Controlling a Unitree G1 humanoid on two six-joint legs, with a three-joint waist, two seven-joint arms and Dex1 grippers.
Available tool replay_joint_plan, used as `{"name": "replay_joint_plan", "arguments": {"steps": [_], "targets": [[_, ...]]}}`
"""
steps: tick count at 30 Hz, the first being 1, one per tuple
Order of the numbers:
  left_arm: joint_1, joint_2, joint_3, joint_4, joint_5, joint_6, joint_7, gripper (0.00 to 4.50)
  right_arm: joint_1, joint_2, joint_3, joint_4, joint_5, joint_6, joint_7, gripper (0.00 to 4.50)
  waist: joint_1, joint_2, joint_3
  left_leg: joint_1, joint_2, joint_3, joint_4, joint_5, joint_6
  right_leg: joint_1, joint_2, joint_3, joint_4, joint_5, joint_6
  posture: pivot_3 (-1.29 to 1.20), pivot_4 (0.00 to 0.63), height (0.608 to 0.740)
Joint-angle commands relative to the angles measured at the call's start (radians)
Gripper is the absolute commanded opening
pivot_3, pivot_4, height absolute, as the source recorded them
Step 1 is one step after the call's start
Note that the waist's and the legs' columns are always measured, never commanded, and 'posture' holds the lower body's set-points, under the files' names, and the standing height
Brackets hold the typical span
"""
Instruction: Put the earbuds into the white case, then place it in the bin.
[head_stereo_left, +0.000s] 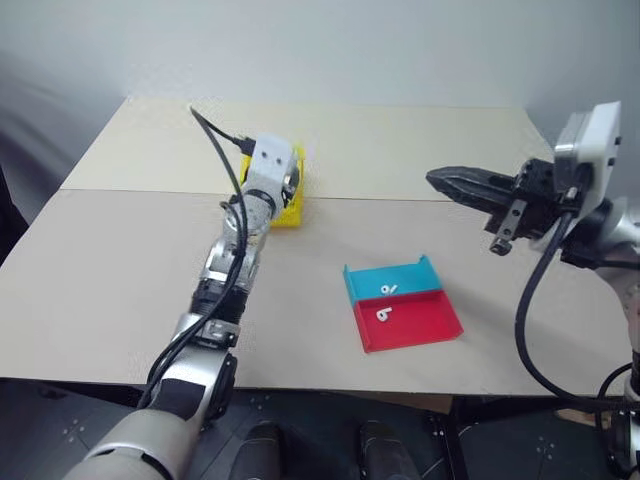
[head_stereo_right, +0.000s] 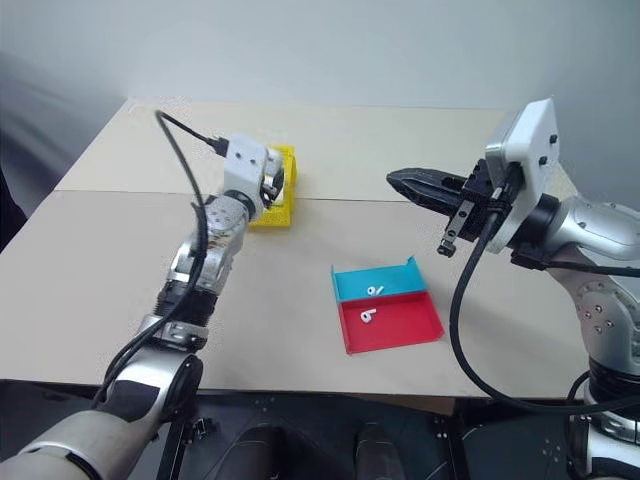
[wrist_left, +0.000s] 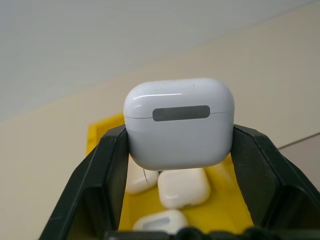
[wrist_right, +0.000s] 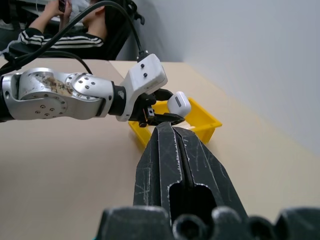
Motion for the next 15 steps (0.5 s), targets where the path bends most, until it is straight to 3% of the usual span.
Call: {"name": "replay_joint_plan", "arguments": {"steps": [1,3,4,7,11,15], "targets": [[-0.071,-0.004,0.046,0.087,-0.04,-0.098,-0.013,2.78,0.016,-0.008,-0.024,-0.027,-0.01,0.0,-0.016,0.03,0.0,0.0,0.0,0.0,0.0,0.0,0.0,0.0,0.0,0.0,0.0,0.0,0.0,0.0,0.0,0.0,0.15,0.74],[-0.086,-0.005,0.065,0.139,-0.062,-0.128,-0.036,2.78,0.029,-0.014,-0.024,-0.033,-0.015,0.004,-0.019,0.03,0.0,0.0,0.0,0.0,0.0,0.0,0.0,0.0,0.0,0.0,0.0,0.0,0.0,0.0,0.0,0.0,0.15,0.74],[-0.094,-0.003,0.071,0.164,-0.066,-0.147,-0.036,3.5,0.035,-0.017,-0.024,-0.037,-0.02,0.004,-0.02,0.0,-0.001,0.0,0.0,0.0,0.0,0.0,0.0,0.0,0.0,0.0,0.0,0.0,0.0,0.0,0.0,0.0,0.15,0.74],[-0.111,0.017,0.054,0.216,-0.037,-0.217,-0.024,4.44,0.047,-0.023,-0.025,-0.043,-0.029,0.003,-0.021,0.0,-0.001,0.0,0.0,0.0,0.0,0.0,0.0,0.0,0.0,0.0,0.0,0.0,0.0,0.0,0.0,0.0,0.15,0.74],[-0.127,0.024,0.053,0.247,-0.02,-0.263,0.011,4.48,0.055,-0.025,-0.023,-0.047,-0.034,0.003,-0.022,0.0,0.0,0.0,0.0,0.0,0.0,0.0,0.0,0.0,0.0,0.0,0.0,0.0,0.0,0.0,0.0,0.0,0.15,0.74],[-0.049,0.002,0.125,0.054,-0.209,-0.263,-0.199,4.48,0.065,-0.034,-0.006,-0.044,-0.056,-0.01,0.0,0.0,0.0,0.0,0.0,-0.001,0.0,0.0,0.0,0.0,0.0,-0.001,0.0,0.0,0.0,0.0,0.0,0.0,0.15,0.74]]}}
